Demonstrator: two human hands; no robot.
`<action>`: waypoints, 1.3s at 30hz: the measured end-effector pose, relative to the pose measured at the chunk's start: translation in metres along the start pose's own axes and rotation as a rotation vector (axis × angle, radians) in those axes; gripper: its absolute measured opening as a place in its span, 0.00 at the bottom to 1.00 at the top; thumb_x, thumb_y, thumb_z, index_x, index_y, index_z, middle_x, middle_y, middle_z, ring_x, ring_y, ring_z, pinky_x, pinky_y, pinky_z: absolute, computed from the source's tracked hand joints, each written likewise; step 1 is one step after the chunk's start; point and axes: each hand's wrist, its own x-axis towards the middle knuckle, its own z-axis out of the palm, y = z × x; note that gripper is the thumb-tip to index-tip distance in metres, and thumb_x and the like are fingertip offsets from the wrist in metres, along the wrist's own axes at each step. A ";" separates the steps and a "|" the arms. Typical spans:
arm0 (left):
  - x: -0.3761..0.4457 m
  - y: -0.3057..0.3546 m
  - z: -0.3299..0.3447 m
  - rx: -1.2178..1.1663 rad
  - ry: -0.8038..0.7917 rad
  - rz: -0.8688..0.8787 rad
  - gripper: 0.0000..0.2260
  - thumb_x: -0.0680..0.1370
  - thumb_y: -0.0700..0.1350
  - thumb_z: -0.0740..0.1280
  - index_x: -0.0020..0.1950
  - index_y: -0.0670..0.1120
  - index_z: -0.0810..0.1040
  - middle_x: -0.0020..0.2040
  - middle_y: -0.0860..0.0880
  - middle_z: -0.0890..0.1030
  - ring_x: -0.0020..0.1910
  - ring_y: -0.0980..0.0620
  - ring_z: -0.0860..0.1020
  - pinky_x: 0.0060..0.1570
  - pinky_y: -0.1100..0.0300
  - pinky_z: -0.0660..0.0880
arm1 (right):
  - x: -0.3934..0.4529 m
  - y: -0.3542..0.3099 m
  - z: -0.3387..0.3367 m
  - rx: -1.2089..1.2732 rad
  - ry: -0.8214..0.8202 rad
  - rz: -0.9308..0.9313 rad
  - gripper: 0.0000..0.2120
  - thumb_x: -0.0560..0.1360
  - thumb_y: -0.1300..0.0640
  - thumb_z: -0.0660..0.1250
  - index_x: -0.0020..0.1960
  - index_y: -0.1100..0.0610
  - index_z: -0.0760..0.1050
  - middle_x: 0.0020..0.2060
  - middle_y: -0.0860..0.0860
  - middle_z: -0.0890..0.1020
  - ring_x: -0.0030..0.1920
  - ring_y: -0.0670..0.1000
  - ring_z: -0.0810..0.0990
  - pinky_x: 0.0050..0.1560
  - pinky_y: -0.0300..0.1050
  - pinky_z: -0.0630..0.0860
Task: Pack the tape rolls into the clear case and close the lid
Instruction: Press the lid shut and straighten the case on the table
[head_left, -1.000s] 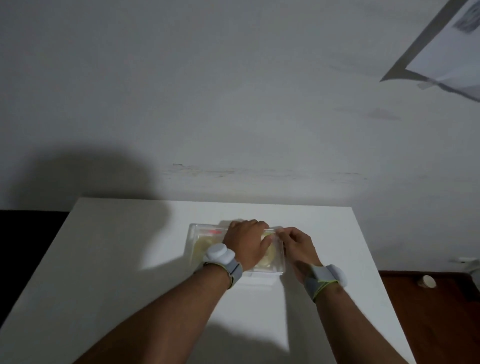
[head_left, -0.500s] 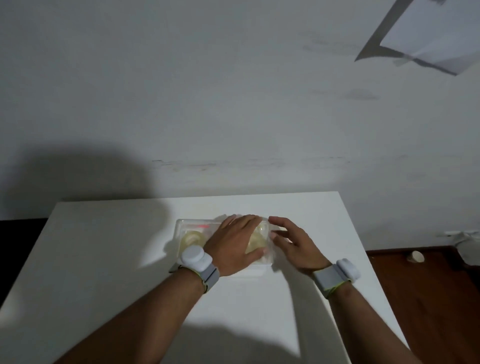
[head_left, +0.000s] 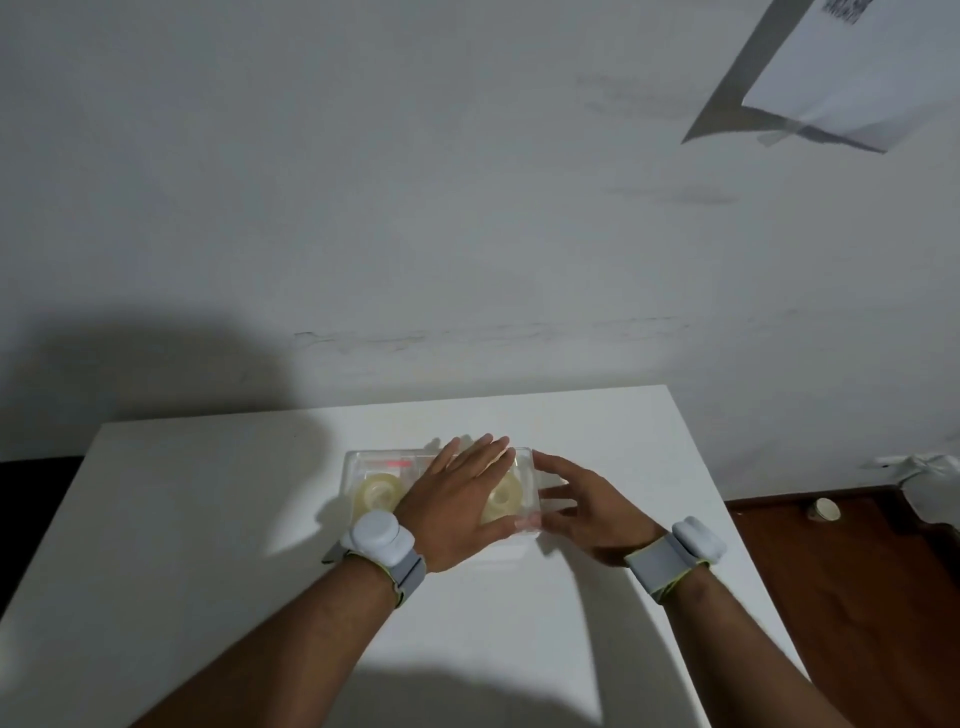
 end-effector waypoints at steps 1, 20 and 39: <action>-0.004 -0.003 0.000 0.012 -0.001 -0.004 0.39 0.78 0.71 0.50 0.83 0.50 0.48 0.83 0.53 0.46 0.80 0.57 0.40 0.75 0.57 0.31 | 0.000 -0.003 0.000 -0.058 0.012 -0.011 0.38 0.72 0.60 0.74 0.76 0.52 0.59 0.72 0.50 0.67 0.65 0.54 0.74 0.60 0.53 0.77; -0.078 -0.076 0.001 -0.053 0.272 -0.225 0.35 0.81 0.64 0.57 0.81 0.44 0.57 0.81 0.48 0.60 0.81 0.51 0.50 0.78 0.51 0.53 | 0.037 -0.017 0.068 -0.400 0.325 -0.278 0.30 0.74 0.53 0.72 0.70 0.65 0.67 0.69 0.60 0.71 0.74 0.62 0.62 0.76 0.49 0.50; -0.073 -0.066 0.021 -1.042 0.460 -0.679 0.24 0.85 0.47 0.59 0.81 0.50 0.57 0.81 0.54 0.58 0.75 0.62 0.56 0.72 0.64 0.52 | 0.039 0.002 0.073 0.373 0.442 0.061 0.15 0.83 0.55 0.56 0.67 0.56 0.71 0.65 0.52 0.76 0.64 0.50 0.74 0.65 0.43 0.69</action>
